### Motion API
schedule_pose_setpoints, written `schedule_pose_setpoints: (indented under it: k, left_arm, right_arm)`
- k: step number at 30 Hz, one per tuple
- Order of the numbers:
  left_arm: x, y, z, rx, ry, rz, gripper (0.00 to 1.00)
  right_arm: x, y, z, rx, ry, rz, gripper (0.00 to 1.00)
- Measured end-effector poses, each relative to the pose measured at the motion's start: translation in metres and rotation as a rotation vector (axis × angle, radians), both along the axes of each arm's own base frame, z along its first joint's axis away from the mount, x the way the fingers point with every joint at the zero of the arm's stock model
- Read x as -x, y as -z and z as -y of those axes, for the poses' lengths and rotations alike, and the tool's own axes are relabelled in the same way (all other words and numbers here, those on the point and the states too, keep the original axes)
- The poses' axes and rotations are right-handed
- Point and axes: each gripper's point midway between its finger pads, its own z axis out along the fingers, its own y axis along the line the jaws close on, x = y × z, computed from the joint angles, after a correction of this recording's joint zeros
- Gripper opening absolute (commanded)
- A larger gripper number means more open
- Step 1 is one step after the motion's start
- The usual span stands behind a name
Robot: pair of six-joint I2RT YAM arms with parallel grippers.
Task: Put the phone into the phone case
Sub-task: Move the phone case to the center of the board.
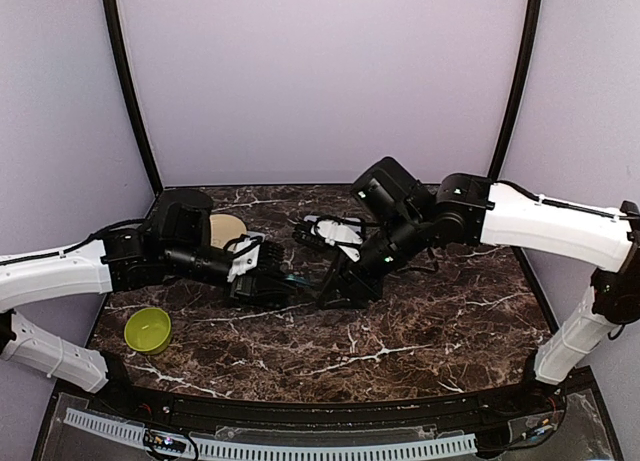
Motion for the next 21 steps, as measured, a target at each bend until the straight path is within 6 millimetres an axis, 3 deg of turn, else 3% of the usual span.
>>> schedule_pose_setpoints:
  k: [4, 10, 12, 15, 17, 18, 21]
  left_arm:
    - [0.001, -0.006, 0.002, 0.025, -0.028, -0.076, 0.00]
    - [0.002, -0.006, 0.001, 0.031, -0.050, -0.155, 0.00]
    - [0.002, -0.005, 0.000, 0.025, -0.068, -0.200, 0.00]
    - [0.007, -0.002, -0.003, 0.016, -0.075, -0.293, 0.00]
    - [0.010, -0.002, -0.002, 0.016, -0.071, -0.315, 0.17]
    - [0.010, -0.003, -0.002, 0.020, -0.072, -0.321, 0.38]
    - [0.005, -0.008, 0.000, 0.040, -0.085, -0.293, 0.74]
  right_arm:
    - [-0.006, 0.001, -0.002, -0.036, 0.031, 0.028, 0.44]
    - [-0.009, 0.005, -0.009, -0.070, 0.040, 0.036, 0.08]
    - [-0.008, 0.005, -0.011, -0.079, 0.019, 0.056, 0.00]
    - [0.002, 0.007, -0.012, -0.090, -0.046, 0.108, 0.00]
    - [0.004, 0.007, -0.011, -0.098, -0.050, 0.116, 0.00]
    - [0.003, 0.007, -0.011, -0.102, -0.046, 0.121, 0.00]
    - [-0.003, 0.007, -0.010, -0.109, 0.010, 0.099, 0.00]
